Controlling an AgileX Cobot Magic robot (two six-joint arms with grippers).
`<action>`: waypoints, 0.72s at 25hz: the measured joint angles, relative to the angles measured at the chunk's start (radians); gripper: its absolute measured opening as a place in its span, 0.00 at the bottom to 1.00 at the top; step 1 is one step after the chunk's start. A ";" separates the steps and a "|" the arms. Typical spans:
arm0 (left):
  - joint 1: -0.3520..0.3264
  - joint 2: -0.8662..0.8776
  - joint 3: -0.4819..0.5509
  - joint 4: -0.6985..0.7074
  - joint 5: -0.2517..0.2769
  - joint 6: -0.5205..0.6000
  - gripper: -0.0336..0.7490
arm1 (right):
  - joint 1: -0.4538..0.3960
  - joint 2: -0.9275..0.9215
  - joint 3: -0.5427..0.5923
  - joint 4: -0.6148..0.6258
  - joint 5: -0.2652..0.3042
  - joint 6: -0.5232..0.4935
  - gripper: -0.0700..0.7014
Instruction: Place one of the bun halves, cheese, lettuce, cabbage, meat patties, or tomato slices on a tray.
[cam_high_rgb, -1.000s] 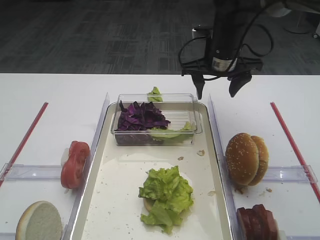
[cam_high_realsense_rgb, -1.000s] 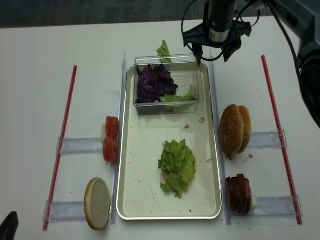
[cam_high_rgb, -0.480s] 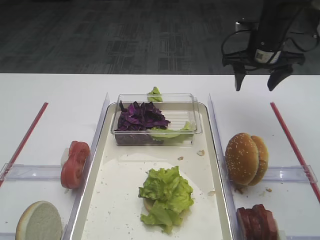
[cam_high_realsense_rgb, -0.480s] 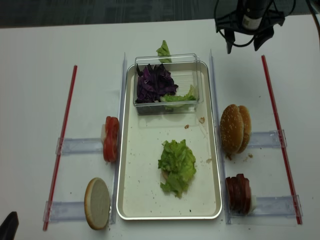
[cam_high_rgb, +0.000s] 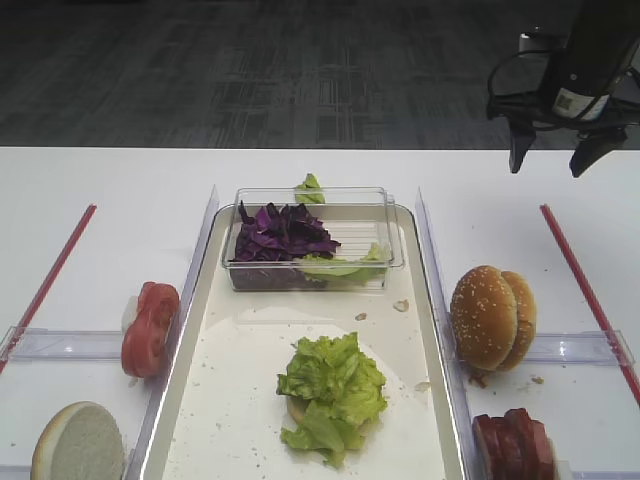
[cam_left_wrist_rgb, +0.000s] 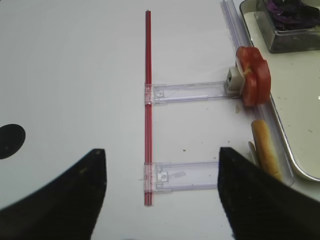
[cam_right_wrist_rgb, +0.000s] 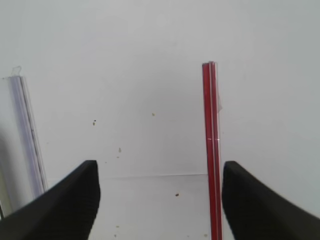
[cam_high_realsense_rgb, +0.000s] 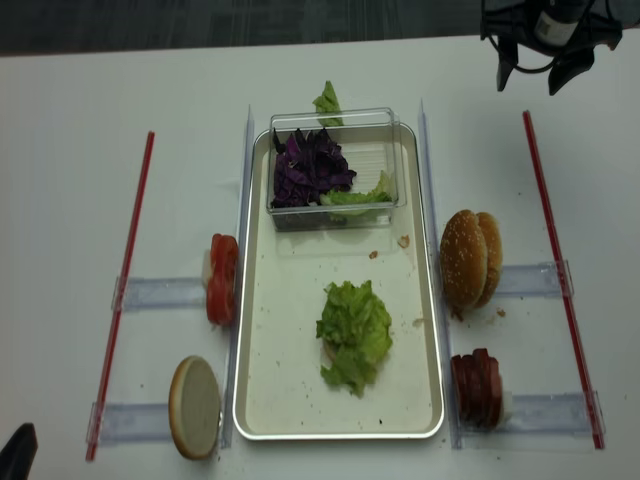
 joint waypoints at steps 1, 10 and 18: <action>0.000 0.000 0.000 0.000 0.000 0.000 0.60 | 0.000 -0.005 0.007 -0.004 0.000 -0.001 0.78; 0.000 0.000 0.000 0.000 0.000 0.000 0.60 | 0.000 -0.073 0.154 -0.049 0.000 -0.035 0.77; 0.000 0.000 0.000 0.000 0.000 0.000 0.60 | 0.000 -0.218 0.391 -0.055 -0.006 -0.071 0.77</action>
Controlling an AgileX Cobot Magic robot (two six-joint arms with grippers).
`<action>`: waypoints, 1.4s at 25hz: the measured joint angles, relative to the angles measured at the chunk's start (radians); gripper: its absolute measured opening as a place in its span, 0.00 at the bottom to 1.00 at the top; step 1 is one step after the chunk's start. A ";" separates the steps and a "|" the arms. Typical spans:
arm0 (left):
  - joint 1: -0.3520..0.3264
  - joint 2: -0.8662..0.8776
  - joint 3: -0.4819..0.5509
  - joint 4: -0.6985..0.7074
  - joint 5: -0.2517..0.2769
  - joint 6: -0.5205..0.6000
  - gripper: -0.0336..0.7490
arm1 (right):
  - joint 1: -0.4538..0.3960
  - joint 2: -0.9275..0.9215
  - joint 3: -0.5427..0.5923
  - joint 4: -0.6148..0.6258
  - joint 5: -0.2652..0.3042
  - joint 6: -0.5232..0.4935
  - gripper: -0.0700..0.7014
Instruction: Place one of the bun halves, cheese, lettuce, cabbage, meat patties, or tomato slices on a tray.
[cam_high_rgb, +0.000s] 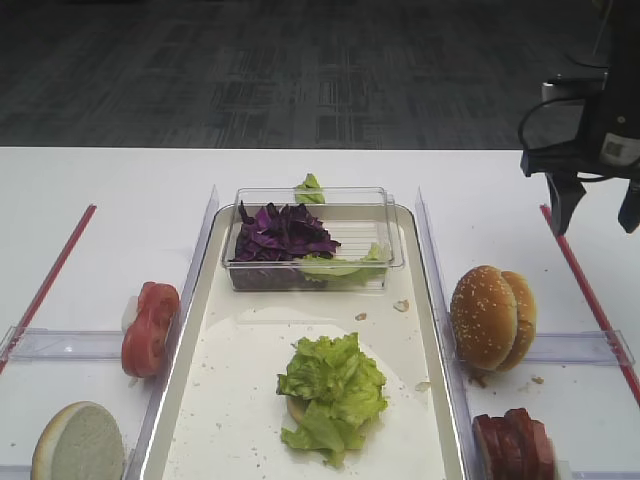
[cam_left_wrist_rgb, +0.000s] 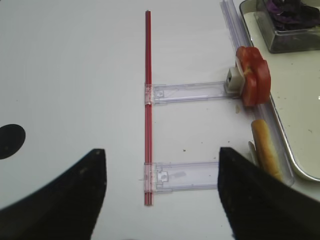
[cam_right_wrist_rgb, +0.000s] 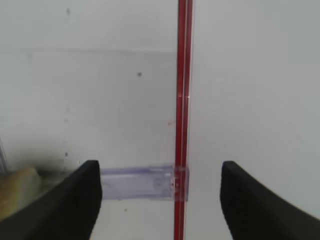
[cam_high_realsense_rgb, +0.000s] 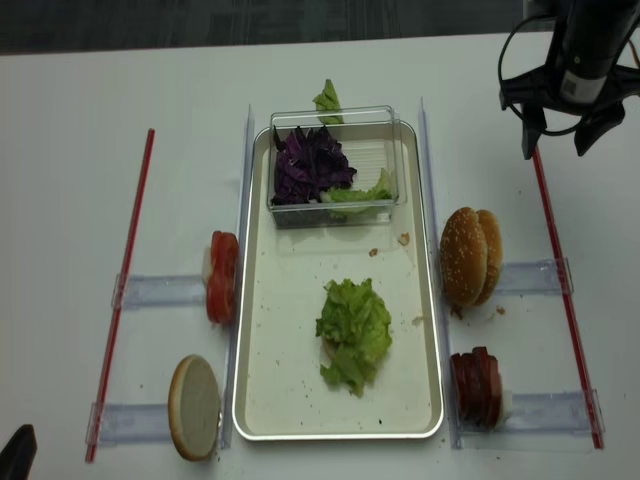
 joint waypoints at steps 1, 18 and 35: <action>0.000 0.000 0.000 0.000 0.000 0.000 0.60 | 0.000 -0.029 0.038 0.002 -0.002 0.000 0.77; 0.000 0.000 0.000 0.000 0.000 0.000 0.60 | 0.000 -0.554 0.630 0.055 -0.169 0.000 0.77; 0.000 0.000 0.000 0.000 0.000 0.000 0.60 | 0.000 -1.165 0.996 0.085 -0.227 -0.040 0.77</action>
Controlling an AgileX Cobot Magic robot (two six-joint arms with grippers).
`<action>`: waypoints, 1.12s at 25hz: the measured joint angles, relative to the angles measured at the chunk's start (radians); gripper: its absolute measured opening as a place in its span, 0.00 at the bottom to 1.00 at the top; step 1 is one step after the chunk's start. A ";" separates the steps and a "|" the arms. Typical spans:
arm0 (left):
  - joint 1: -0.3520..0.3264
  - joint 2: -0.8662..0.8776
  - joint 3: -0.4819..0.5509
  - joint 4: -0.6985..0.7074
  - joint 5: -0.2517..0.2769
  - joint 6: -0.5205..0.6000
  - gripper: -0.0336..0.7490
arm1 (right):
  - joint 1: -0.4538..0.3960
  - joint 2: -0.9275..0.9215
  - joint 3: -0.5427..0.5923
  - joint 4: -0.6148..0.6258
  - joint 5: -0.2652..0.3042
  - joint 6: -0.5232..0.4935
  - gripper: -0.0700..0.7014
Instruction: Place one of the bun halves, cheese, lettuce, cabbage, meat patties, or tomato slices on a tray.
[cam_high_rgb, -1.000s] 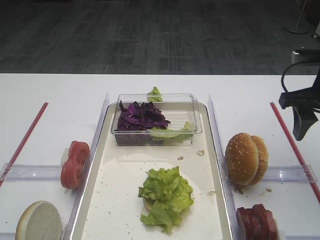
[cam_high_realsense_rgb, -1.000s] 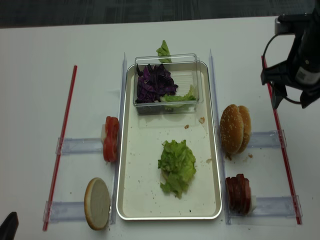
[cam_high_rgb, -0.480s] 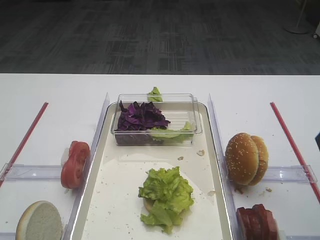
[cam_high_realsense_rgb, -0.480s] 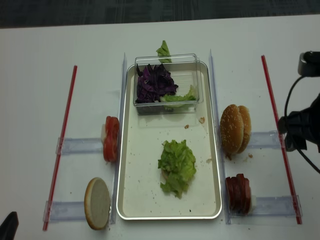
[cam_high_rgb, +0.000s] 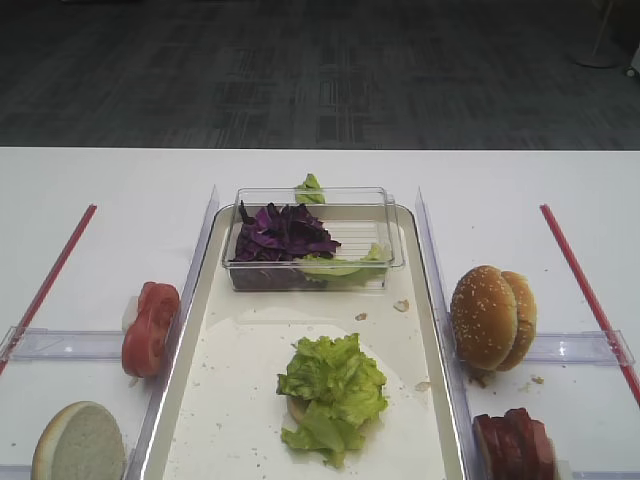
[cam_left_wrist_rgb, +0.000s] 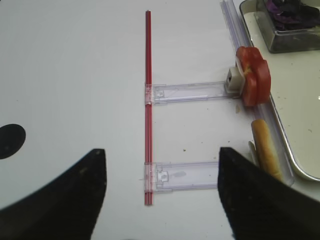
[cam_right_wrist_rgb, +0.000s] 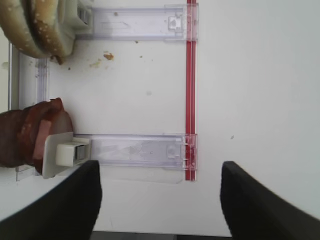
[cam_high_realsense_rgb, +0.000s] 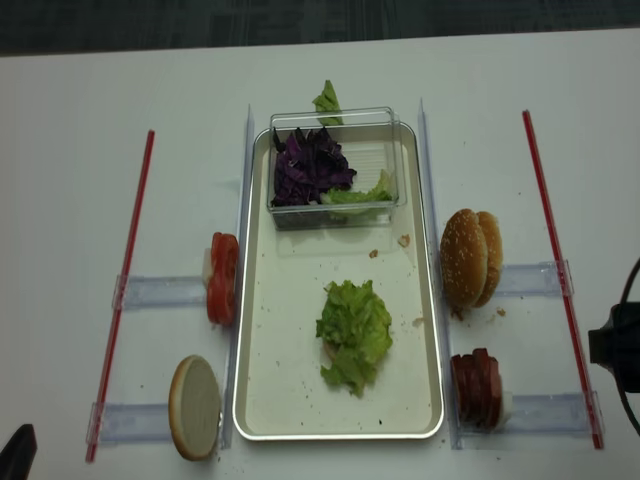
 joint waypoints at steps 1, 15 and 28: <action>0.000 0.000 0.000 0.000 0.000 0.000 0.60 | 0.000 -0.030 0.012 0.005 0.002 -0.008 0.77; 0.000 0.000 0.000 0.000 0.000 0.000 0.60 | 0.000 -0.326 0.042 0.027 0.098 -0.047 0.77; 0.000 0.000 0.000 0.000 0.000 0.000 0.60 | 0.000 -0.637 0.051 0.046 0.118 -0.072 0.77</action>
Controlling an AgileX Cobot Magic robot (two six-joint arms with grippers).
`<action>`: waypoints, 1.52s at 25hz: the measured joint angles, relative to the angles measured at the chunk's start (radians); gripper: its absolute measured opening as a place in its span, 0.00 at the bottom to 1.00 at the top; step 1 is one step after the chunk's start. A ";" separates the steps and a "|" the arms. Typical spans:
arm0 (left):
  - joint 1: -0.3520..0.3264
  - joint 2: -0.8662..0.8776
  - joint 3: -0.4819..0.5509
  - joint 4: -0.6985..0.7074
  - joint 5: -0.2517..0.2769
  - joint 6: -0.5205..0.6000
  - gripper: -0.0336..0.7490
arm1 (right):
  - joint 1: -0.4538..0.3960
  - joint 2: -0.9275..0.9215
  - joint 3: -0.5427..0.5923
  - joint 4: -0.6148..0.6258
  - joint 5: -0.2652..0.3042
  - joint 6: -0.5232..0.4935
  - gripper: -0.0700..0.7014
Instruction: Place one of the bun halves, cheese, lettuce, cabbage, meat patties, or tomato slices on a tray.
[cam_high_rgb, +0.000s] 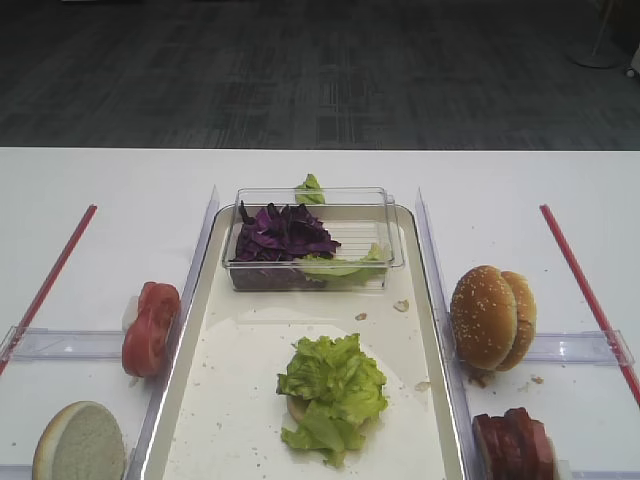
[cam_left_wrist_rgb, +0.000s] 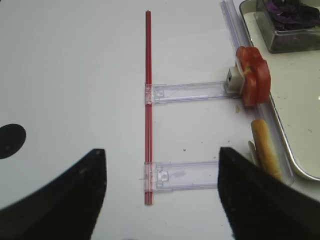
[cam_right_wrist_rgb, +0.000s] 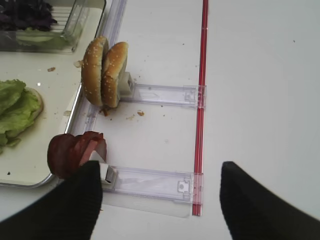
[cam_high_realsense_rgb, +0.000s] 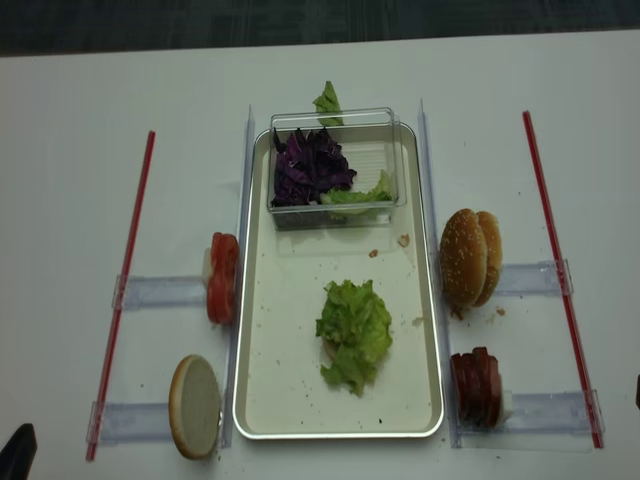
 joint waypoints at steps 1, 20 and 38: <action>0.000 0.000 0.000 0.000 0.000 0.000 0.60 | 0.000 -0.016 0.000 0.001 0.002 -0.002 0.77; 0.000 0.000 0.000 0.000 0.000 0.000 0.60 | 0.000 -0.166 0.000 0.022 0.012 -0.028 0.77; 0.000 0.000 0.000 0.000 0.000 0.000 0.60 | 0.000 -0.166 0.000 0.010 0.014 0.003 0.77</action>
